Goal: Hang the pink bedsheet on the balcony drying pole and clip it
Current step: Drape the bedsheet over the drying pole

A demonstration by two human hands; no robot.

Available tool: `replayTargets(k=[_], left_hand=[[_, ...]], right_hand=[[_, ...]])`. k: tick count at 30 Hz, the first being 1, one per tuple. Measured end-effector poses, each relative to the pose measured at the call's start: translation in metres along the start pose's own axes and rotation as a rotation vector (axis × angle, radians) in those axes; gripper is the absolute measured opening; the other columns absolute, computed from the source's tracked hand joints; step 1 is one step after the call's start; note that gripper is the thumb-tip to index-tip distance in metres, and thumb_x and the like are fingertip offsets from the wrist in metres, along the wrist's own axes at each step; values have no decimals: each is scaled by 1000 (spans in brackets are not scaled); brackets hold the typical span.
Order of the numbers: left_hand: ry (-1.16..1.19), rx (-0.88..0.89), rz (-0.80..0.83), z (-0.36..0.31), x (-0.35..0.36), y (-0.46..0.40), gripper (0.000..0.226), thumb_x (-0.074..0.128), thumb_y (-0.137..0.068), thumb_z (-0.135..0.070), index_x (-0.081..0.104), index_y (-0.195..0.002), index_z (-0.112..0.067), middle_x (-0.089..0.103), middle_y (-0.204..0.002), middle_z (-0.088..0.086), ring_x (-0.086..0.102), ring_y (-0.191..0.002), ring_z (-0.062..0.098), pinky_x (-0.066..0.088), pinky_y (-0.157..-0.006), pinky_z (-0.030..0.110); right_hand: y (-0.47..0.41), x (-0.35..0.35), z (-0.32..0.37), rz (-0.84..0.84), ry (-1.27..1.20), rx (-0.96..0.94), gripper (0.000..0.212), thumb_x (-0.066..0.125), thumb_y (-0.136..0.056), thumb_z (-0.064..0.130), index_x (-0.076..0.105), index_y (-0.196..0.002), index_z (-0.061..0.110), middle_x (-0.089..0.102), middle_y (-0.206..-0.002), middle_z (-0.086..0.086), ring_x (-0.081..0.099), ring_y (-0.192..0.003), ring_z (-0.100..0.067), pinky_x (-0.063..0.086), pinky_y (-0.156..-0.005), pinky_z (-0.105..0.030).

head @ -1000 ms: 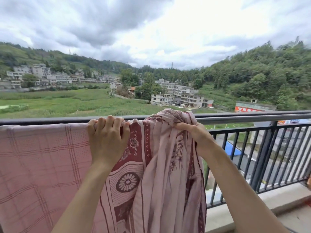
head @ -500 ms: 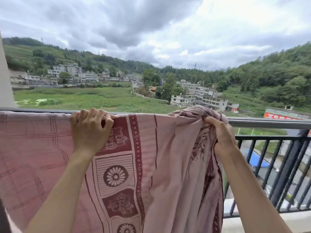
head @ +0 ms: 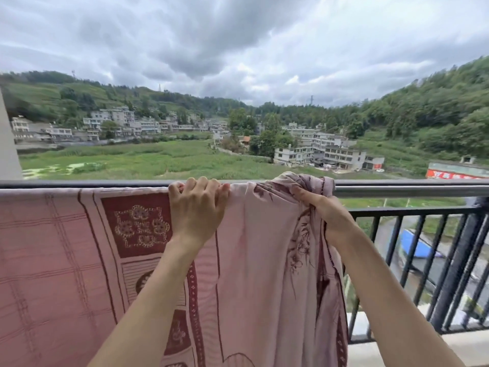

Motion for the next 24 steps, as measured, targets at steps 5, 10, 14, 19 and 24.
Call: replayTargets(k=[5, 10, 14, 19, 24], left_hand=[[0, 24, -44, -2, 2, 0, 51, 25, -94, -46, 64, -87, -14, 66, -83, 4, 59, -85, 29, 33, -80, 43], [15, -4, -60, -1, 3, 0, 56, 22, -92, -46, 65, -87, -11, 67, -86, 7, 59, -87, 30, 31, -84, 45], [52, -51, -23, -2, 4, -1, 57, 20, -90, -45, 66, -91, -12, 67, -95, 7, 57, -94, 29, 29, -91, 45], [227, -91, -81, -37, -3, -2, 33, 38, -91, -23, 66, -109, -18, 67, -113, 4, 55, -111, 23, 16, -107, 46], [453, 167, -141, -128, -6, -5, 30, 45, -90, -18, 63, -114, -15, 66, -116, 3, 53, -115, 18, 16, -111, 38]], right_hand=[[-12, -77, 23, -206, -245, -153, 34, 69, -78, 4, 44, -78, 26, 56, -86, 0, 60, -96, -20, 42, -104, -41], [-11, -113, 13, -426, -107, -136, 18, 77, -70, 20, 60, -67, 25, 62, -82, 1, 62, -82, -18, 51, -74, -33], [-10, -122, 5, -530, 6, -125, 18, 78, -65, 30, 61, -70, 25, 61, -79, 3, 59, -82, -19, 45, -73, -29], [-8, -115, 9, -516, 88, -116, 22, 76, -69, 35, 66, -79, 19, 62, -75, 4, 59, -72, -14, 44, -65, -26], [-9, -120, 11, -377, 119, -113, 16, 75, -74, 31, 70, -76, 16, 72, -75, 2, 66, -82, -19, 51, -72, -30]])
Point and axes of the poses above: each hand's wrist, its own y-axis away from the middle knuckle, its own x-axis out of the palm, z = x × y, the point moved 5 cm from there along -y, towards the middle knuckle
